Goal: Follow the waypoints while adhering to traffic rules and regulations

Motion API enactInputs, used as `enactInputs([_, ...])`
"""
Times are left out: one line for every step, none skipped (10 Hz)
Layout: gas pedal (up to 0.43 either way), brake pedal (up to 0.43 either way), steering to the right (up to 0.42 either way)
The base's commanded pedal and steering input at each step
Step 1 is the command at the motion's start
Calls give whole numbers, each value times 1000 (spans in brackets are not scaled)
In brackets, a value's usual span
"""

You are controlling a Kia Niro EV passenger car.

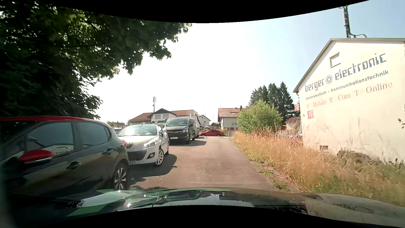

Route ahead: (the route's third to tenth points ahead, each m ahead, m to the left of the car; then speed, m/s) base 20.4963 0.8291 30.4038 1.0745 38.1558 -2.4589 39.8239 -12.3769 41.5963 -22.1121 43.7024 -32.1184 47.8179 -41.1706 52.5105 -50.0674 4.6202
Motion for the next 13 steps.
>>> enactInputs([287, 0, 6])
enactInputs([287, 0, 6])
enactInputs([287, 0, 5])
enactInputs([287, 0, 6])
enactInputs([287, 0, 5])
enactInputs([287, 0, 5])
enactInputs([248, 0, 5])
enactInputs([248, 0, 3])
enactInputs([248, 0, 3])
enactInputs([240, 0, 2])
enactInputs([228, 0, 1])
enactInputs([220, 0, 0])
enactInputs([220, 0, 0])
